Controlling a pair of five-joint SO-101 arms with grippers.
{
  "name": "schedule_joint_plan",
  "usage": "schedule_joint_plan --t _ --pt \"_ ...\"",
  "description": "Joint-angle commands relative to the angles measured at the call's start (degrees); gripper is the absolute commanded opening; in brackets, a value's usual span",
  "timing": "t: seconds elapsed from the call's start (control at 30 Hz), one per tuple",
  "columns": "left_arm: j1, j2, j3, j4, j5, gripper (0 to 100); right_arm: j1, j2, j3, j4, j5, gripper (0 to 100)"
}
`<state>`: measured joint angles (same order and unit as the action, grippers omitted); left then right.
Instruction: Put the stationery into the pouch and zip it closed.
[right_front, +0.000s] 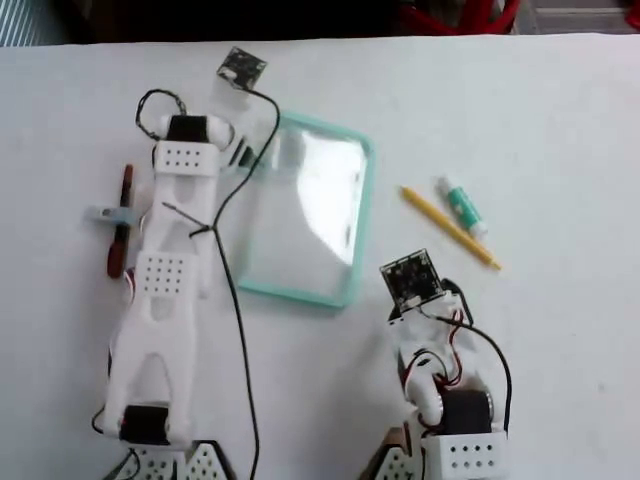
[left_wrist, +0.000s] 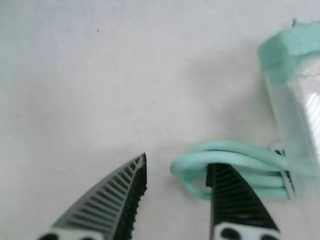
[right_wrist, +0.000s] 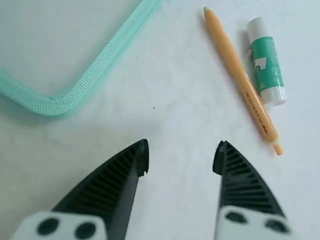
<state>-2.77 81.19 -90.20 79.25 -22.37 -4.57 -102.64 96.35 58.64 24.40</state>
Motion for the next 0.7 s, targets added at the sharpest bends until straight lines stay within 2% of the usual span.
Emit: schedule_joint_plan --t 0.0,0.2,0.33,0.43,0.53,0.67 --pt "3.47 -2.95 4.40 -0.79 -3.08 22 -0.31 -0.40 0.53 0.31 0.35 21.9" --pt "5.49 -3.03 8.70 -0.44 -16.18 3 -0.31 -0.40 0.53 0.31 0.35 21.9" --pt "6.02 -3.03 8.26 2.02 -18.46 2 -0.31 -0.40 0.53 0.31 0.35 21.9" --pt "4.88 -3.03 3.87 2.46 -15.82 2 -0.31 -0.40 0.53 0.31 0.35 21.9" --pt "3.21 -4.70 -5.63 4.48 -6.59 2 -0.31 -0.40 0.53 0.31 0.35 21.9" --pt "3.56 -14.99 -4.48 5.36 -2.20 2 -0.31 -0.40 0.53 0.31 0.35 21.9"
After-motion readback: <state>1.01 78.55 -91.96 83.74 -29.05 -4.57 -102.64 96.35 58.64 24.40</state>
